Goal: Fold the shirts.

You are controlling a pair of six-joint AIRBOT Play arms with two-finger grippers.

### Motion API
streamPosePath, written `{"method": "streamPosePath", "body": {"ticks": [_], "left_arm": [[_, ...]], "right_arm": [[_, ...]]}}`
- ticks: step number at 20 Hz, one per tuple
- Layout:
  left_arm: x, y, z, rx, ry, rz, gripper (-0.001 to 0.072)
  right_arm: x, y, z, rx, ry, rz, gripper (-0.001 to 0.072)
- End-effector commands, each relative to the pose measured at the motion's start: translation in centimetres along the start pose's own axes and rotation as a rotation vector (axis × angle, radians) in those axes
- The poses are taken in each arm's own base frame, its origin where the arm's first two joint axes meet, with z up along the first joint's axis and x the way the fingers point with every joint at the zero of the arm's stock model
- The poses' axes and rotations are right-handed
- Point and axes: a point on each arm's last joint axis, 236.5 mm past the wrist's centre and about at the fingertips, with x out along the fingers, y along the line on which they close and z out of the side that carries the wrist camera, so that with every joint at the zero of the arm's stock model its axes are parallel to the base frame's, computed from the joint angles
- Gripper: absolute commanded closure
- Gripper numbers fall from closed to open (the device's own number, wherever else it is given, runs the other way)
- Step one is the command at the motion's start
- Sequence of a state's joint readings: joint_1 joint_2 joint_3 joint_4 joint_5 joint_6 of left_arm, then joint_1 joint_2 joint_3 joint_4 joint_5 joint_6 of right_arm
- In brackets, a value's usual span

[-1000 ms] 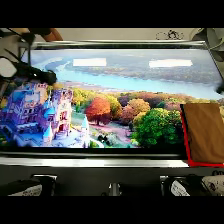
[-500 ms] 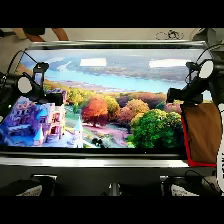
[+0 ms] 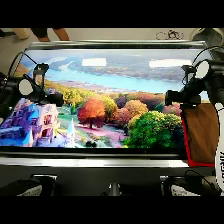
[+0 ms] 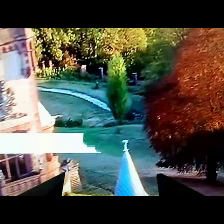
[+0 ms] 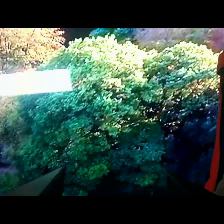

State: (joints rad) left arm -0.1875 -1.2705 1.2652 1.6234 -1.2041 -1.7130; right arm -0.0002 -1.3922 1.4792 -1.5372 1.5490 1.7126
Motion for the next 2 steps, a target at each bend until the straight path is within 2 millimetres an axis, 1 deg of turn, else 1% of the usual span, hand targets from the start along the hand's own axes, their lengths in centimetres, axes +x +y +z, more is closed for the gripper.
{"method": "streamPosePath", "body": {"ticks": [1, 2], "left_arm": [[0.06, -0.07, 0.07, 0.0, -0.003, -0.002, 0.0017], [0.06, -0.07, 0.07, 0.0, -0.003, -0.002, 0.0017]], "right_arm": [[0.01, 0.02, -0.09, -0.001, 0.005, -0.001, 0.004], [0.01, 0.01, -0.09, -0.001, 0.005, -0.001, 0.004]]}}
